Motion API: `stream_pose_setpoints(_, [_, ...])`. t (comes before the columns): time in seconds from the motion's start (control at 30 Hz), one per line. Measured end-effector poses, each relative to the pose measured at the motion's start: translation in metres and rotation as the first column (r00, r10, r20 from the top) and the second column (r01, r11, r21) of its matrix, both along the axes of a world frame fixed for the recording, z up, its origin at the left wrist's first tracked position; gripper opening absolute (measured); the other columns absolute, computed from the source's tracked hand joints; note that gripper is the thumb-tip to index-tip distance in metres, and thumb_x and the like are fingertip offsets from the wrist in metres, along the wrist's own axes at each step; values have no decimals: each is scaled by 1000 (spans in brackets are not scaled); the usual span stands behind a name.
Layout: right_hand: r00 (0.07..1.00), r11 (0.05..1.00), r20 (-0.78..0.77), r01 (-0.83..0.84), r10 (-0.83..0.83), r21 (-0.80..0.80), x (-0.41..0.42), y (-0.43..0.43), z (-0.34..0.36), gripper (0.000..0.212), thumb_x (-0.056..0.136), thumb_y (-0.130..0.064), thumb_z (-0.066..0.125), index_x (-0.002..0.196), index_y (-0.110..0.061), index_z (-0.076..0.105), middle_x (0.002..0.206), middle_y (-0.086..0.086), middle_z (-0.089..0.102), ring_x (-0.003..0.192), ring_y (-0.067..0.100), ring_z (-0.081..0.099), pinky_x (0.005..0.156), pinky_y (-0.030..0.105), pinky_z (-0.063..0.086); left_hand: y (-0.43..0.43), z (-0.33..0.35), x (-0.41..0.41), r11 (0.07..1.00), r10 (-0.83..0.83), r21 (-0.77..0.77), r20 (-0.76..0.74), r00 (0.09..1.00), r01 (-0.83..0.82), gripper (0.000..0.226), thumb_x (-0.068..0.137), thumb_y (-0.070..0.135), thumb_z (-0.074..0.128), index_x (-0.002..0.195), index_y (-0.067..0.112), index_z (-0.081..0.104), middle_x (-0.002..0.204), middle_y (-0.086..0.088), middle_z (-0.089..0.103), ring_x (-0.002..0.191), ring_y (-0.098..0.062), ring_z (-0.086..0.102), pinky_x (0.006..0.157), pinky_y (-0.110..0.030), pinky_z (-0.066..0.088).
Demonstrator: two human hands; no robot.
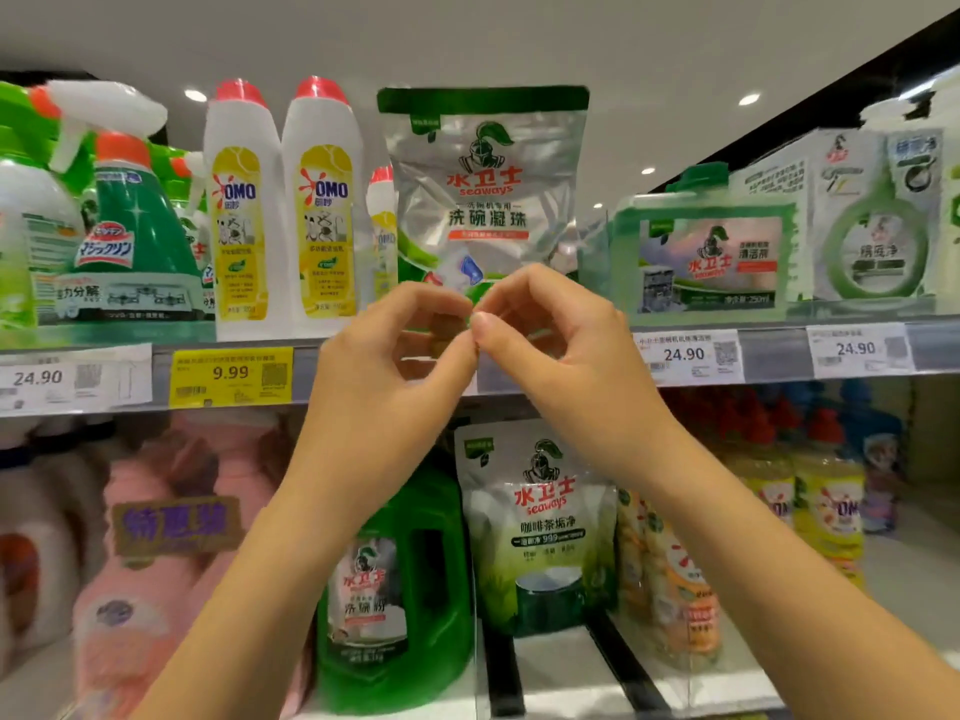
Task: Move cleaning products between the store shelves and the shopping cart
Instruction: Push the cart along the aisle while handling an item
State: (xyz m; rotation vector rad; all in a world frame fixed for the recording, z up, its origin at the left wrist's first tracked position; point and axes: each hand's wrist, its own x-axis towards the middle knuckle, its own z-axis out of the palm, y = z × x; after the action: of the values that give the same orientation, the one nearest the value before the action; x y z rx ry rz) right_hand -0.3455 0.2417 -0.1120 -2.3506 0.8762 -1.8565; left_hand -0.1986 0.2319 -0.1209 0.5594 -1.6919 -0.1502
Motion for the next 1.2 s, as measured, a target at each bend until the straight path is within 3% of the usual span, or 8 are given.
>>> stream_pose_setpoints(0.1, [990, 982, 46, -138, 133, 129, 3, 17, -30, 6, 92, -18, 62, 94, -13, 65, 85, 3, 67, 81, 16, 63, 76, 40, 52, 25, -28, 9, 983, -75, 166, -60, 995, 84, 11, 86, 22, 68, 97, 21, 68, 90, 6, 73, 87, -10, 70, 78, -24, 55])
stream_pose_setpoints(0.3, [926, 895, 143, -375, 349, 244, 35, 36, -92, 9, 87, -21, 63, 96, -19, 66, 88, -1, 66, 86, 12, 63, 78, 37, 54, 76, -89, 53, 946, 53, 324, -138, 989, -6, 18, 81, 22, 64, 99, 23, 68, 92, 3, 72, 86, -9, 70, 73, -19, 54])
stream_pose_setpoints(0.4, [857, 802, 140, -513, 495, 306, 70, 47, -120, 12, 86, -16, 66, 98, -19, 65, 89, -3, 66, 85, 11, 63, 78, 26, 53, 109, -119, 86, 911, 186, 398, -160, 969, -109, 16, 82, 21, 68, 97, 24, 67, 93, 2, 72, 89, -14, 70, 78, -23, 54])
stream_pose_setpoints(0.6, [679, 549, 207, -706, 704, 448, 160, 76, -164, 17, 82, -14, 67, 98, -17, 64, 88, 1, 67, 84, 11, 64, 76, 22, 51, 188, -163, 155, 789, 462, 538, -203, 864, -296, 17, 83, 19, 64, 99, 23, 66, 94, 5, 72, 89, -8, 68, 77, -16, 50])
stream_pose_setpoints(0.8, [484, 296, 234, -782, 843, 549, 272, 128, -195, 20, 80, -14, 69, 99, -19, 64, 90, 4, 66, 84, 10, 63, 77, 21, 50, 291, -201, 241, 596, 755, 640, -241, 609, -485, 20, 80, 21, 67, 100, 23, 67, 96, 3, 73, 91, -12, 70, 81, -19, 53])
stream_pose_setpoints(0.9, [354, 133, 280, -799, 893, 587, 330, 168, -213, 21, 80, -13, 70, 98, -20, 64, 89, 0, 67, 83, 9, 63, 76, 20, 51, 348, -216, 285, 514, 836, 671, -253, 487, -535, 20, 77, 30, 70, 97, 30, 68, 96, 3, 73, 92, -13, 69, 79, -17, 52])
stream_pose_setpoints(1.0, [246, 9, 285, -772, 926, 635, 383, 205, -236, 23, 79, -15, 71, 97, -26, 63, 91, -1, 66, 86, 10, 62, 77, 21, 51, 396, -235, 321, 425, 894, 718, -238, 379, -552, 17, 79, 24, 69, 95, 30, 68, 97, 4, 72, 92, -14, 68, 79, -17, 52])
stream_pose_setpoints(1.2, [138, -140, 305, -665, 942, 734, 461, 261, -285, 21, 79, -19, 72, 97, -24, 64, 94, 3, 66, 86, 18, 63, 79, 24, 52, 462, -277, 372, 322, 946, 785, -257, 196, -528, 18, 83, 10, 68, 99, 18, 65, 90, 10, 71, 84, -2, 66, 73, -11, 49])
